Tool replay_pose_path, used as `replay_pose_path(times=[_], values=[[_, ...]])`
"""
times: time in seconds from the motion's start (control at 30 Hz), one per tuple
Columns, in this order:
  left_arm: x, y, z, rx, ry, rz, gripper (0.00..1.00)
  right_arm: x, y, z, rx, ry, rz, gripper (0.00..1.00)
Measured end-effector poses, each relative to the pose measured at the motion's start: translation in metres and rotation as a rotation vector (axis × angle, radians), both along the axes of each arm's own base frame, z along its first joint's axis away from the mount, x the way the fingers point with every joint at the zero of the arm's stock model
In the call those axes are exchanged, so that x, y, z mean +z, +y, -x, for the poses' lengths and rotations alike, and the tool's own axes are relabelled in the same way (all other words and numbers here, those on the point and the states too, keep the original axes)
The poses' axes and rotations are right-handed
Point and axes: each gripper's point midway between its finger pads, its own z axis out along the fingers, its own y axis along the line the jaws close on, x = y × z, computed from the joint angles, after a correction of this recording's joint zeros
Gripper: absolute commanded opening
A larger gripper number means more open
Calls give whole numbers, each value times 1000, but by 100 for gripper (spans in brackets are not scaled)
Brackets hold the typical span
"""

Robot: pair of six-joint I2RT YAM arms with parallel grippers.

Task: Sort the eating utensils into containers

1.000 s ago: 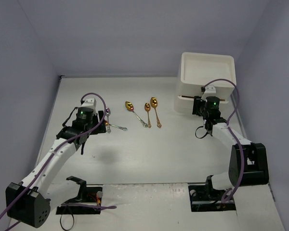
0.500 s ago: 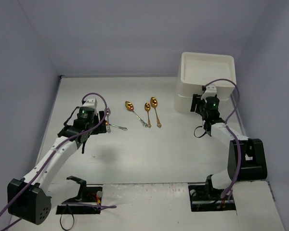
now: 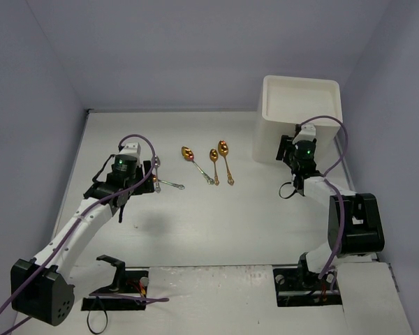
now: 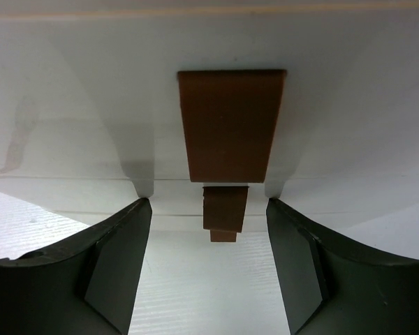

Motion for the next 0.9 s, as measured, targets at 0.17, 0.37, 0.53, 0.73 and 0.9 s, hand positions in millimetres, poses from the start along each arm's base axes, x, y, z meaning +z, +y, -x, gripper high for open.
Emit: replay_pose_path(times=[0.17, 0.37, 0.53, 0.73, 0.9], values=[[0, 0, 0, 0, 0, 0, 64, 0, -1, 0, -14, -1, -9, 65], [0, 0, 0, 0, -1, 1, 64, 19, 0, 9, -4, -14, -10, 72], [2, -1, 0, -4, -5, 6, 64, 63, 3, 15, 25, -58, -8, 74], [8, 0, 1, -4, -24, 17, 64, 100, 3, 8, 64, -66, -9, 74], [10, -1, 1, -6, -33, 23, 64, 99, -2, 5, 65, -18, -12, 73]])
